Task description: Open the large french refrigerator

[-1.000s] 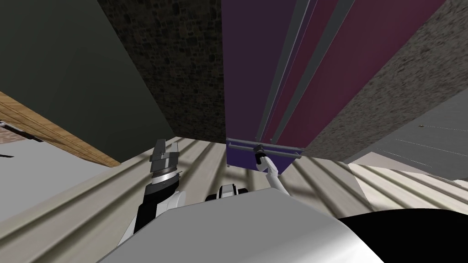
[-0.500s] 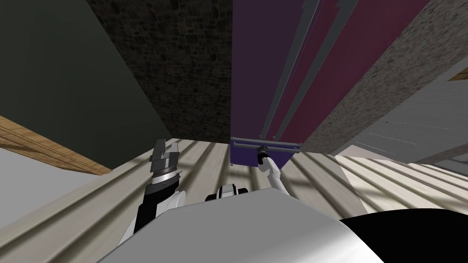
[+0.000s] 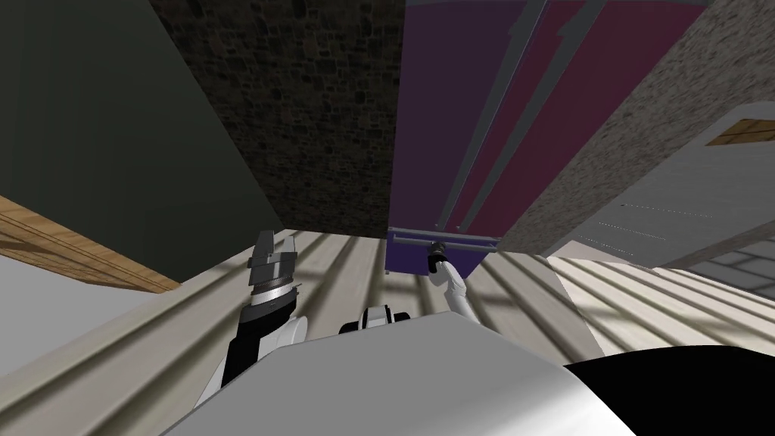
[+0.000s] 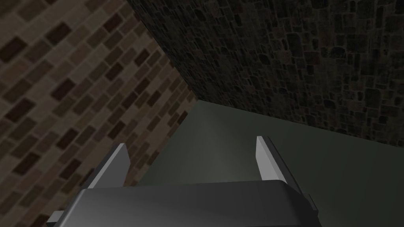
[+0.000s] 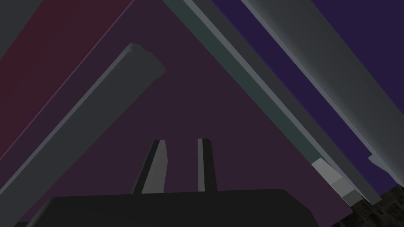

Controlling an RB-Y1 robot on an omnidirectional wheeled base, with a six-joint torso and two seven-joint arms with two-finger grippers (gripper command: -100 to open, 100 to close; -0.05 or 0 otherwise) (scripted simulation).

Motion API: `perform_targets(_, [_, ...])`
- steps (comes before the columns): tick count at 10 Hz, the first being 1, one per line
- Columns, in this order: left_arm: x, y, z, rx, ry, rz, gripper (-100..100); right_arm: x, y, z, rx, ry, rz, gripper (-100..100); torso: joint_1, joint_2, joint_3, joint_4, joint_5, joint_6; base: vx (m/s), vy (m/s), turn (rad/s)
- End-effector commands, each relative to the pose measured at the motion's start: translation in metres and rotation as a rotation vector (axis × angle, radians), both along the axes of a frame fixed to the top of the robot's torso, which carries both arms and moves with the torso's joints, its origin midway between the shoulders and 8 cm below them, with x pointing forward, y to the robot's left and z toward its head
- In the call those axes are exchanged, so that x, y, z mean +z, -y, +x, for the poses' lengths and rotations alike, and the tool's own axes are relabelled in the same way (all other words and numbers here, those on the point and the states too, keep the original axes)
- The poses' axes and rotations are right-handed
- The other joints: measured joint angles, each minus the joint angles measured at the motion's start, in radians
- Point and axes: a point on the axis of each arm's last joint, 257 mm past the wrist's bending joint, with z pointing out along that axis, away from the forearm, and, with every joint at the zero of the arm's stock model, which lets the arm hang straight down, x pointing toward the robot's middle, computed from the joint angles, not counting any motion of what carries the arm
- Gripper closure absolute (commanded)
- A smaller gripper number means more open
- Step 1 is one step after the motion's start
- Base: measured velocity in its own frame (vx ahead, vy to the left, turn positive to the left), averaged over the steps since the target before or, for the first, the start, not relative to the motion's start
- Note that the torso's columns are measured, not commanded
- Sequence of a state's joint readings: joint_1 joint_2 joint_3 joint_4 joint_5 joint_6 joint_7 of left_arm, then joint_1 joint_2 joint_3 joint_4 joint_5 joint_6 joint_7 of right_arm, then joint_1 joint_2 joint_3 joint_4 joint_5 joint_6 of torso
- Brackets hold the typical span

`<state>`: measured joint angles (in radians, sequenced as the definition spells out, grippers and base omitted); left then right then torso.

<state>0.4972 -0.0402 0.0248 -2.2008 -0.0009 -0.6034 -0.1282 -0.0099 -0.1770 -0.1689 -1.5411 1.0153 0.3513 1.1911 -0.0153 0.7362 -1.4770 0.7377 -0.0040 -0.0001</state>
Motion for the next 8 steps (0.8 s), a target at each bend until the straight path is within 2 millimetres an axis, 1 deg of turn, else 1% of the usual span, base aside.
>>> perform_targets(1, [0.0,0.0,0.0,0.0,0.0,0.0,0,0.006,-0.007,0.009,0.033,0.01,-0.01,-100,0.002,0.0,0.0,0.0,0.0,0.001,0.028,-0.207,0.059])
perform_targets(4, [0.0,0.0,0.0,0.0,0.0,0.0,0,0.016,-0.019,0.022,0.082,0.023,-0.022,-100,0.018,0.004,0.002,0.001,0.005,0.0,-0.001,-0.209,0.111])
perform_targets(6, [0.0,0.0,0.0,0.0,0.0,0.0,0,0.022,-0.026,0.03,0.115,0.031,-0.031,-100,0.016,0.0,0.0,0.0,0.004,0.0,0.025,-0.199,0.093])
perform_targets(8, [0.0,0.0,0.0,0.0,0.0,0.0,0,0.027,-0.033,0.037,0.145,0.038,-0.04,-100,0.016,0.003,0.001,0.0,0.004,0.0,-0.013,-0.189,0.096])
